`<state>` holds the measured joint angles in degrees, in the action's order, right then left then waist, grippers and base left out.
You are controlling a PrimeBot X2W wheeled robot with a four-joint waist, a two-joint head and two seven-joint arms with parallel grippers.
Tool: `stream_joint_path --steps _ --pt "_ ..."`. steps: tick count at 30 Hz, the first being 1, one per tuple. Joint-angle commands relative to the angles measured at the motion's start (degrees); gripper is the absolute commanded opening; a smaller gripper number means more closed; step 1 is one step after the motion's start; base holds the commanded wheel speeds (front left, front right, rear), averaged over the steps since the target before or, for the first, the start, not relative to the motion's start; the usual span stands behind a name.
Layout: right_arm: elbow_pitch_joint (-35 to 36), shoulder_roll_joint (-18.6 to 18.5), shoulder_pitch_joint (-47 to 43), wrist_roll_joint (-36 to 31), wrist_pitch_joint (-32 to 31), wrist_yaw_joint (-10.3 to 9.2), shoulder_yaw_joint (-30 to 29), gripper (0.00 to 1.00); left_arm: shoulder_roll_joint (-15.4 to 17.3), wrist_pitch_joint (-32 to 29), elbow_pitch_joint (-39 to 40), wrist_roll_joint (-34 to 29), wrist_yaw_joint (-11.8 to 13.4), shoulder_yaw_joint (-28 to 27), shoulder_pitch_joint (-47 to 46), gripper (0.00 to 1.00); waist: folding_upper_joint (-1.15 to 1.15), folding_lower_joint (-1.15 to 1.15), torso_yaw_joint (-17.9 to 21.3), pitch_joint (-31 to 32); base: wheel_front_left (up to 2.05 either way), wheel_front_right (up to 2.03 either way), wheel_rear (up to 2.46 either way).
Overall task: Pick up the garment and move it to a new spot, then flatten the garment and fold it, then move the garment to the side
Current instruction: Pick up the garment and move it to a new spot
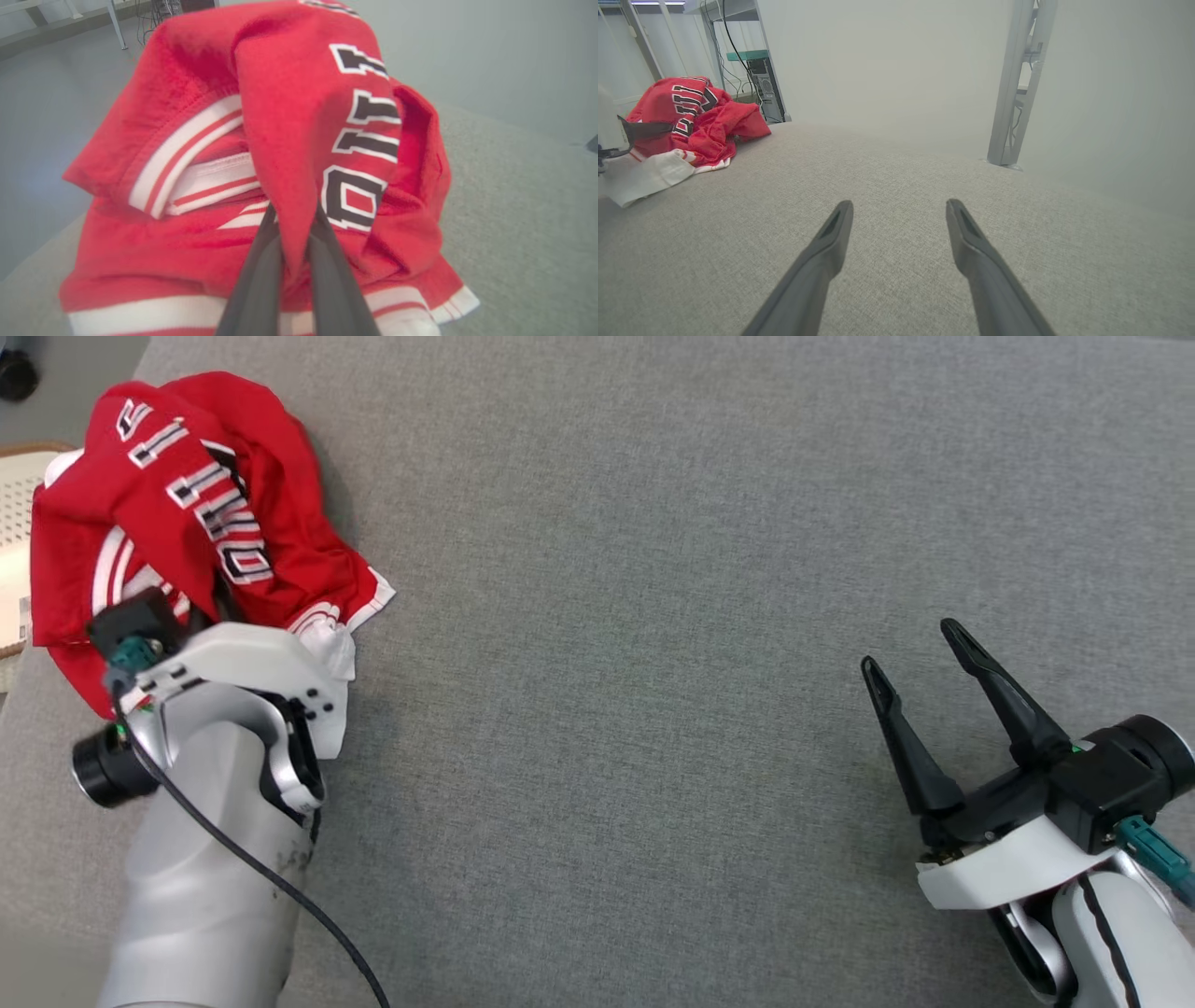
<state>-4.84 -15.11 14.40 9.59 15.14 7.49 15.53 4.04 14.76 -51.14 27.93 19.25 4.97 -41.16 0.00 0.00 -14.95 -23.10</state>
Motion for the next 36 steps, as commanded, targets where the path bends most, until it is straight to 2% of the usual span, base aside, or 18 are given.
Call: stream_joint_path --steps 1,8,12,16,20,25,36 --pt "0.5 0.3 0.7 0.5 0.0 0.01 0.1 1.00 0.9 0.5 2.5 -1.2 0.2 -0.7 0.2 0.00 0.00 0.00 0.7 0.9 0.00 0.00 0.00" --pt "1.9 3.3 0.0 1.5 0.0 0.01 -0.8 1.00 0.4 0.5 25.2 -7.8 0.0 -5.8 8.6 0.00 0.00 0.00 3.6 5.6 0.00 0.00 0.00" --pt "2.1 5.3 -1.2 1.3 0.0 0.01 -2.5 1.00 -0.1 0.5 35.6 -10.9 -0.8 -4.8 14.2 0.00 0.00 0.00 5.8 8.6 0.00 0.00 0.00" --pt "2.0 7.1 -2.5 0.8 0.0 0.01 -4.3 1.00 -0.1 0.5 42.5 -11.1 -2.1 -3.8 17.2 0.00 0.00 0.00 8.4 11.6 0.00 0.00 0.00" --pt "1.6 8.6 -3.9 0.4 0.0 0.01 -5.8 1.00 0.3 -1.4 46.6 -9.2 -4.2 -3.2 18.5 0.00 0.00 0.00 11.6 14.5 0.00 0.00 0.00" --pt "1.9 10.0 -4.4 0.0 0.0 0.01 -6.9 1.00 -0.1 -5.2 49.3 -3.3 -7.6 -3.3 18.3 0.00 0.00 0.00 16.8 16.7 0.00 0.00 0.00" --pt "2.2 11.5 -5.0 0.1 0.0 0.01 -6.7 1.00 0.5 -8.8 50.7 -3.2 -9.1 0.4 15.8 0.00 0.00 0.00 28.4 19.0 0.00 0.00 0.00"
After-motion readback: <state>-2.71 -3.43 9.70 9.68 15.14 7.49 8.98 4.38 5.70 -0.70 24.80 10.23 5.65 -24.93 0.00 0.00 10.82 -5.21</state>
